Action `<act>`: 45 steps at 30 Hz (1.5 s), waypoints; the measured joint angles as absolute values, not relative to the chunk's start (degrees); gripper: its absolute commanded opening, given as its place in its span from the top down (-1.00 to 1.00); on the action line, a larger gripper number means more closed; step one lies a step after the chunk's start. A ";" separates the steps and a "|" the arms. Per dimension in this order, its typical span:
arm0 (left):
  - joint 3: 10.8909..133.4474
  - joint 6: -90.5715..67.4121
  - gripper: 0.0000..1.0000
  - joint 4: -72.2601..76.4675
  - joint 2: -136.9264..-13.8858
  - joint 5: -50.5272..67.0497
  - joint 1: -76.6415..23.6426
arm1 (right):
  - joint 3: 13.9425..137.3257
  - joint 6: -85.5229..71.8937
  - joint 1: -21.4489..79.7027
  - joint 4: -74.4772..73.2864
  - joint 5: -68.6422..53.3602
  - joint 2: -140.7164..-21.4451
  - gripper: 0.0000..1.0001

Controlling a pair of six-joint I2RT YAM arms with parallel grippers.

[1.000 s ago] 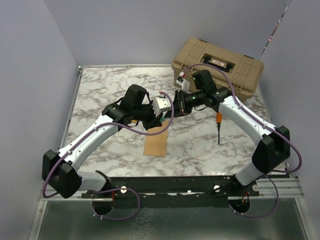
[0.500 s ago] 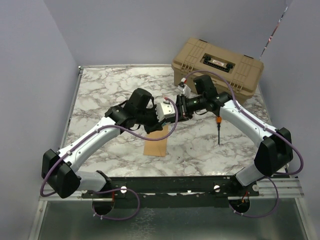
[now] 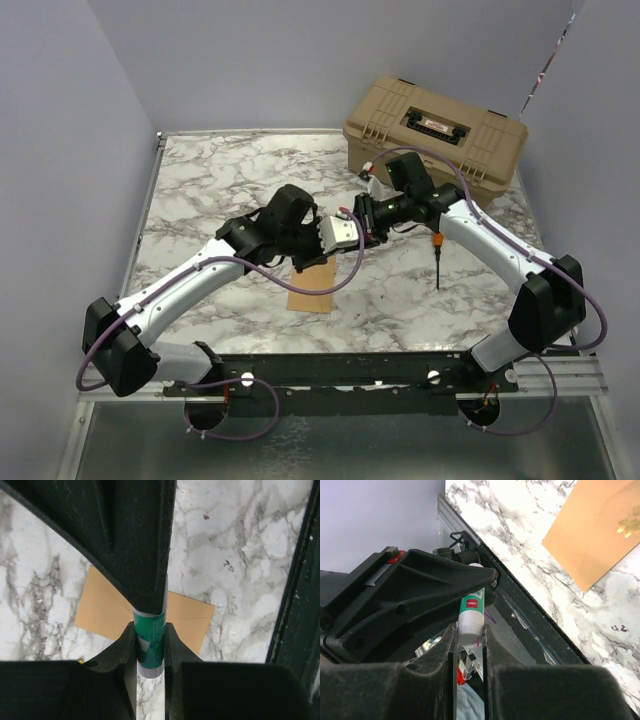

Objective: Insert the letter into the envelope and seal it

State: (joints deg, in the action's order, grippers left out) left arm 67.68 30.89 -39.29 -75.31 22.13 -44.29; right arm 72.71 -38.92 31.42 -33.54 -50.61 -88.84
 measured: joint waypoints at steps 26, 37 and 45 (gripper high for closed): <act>55.64 -26.35 0.96 4.08 -78.26 5.04 -45.04 | 74.54 -40.99 27.90 -30.94 -1.43 -70.32 -0.38; 74.19 -42.63 0.91 -10.11 -104.33 -6.11 -45.01 | 66.00 -40.84 27.90 -33.12 6.79 -65.08 -0.36; 78.15 -41.25 0.55 -19.92 -113.65 -5.45 -45.43 | 66.00 -39.53 27.90 -33.89 6.81 -64.71 -0.26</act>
State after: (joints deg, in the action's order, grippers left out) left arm 78.15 -41.25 -19.92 -113.65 -5.45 -45.43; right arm 66.00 -39.53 27.90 -33.89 6.81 -64.71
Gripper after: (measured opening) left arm 0.186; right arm 0.635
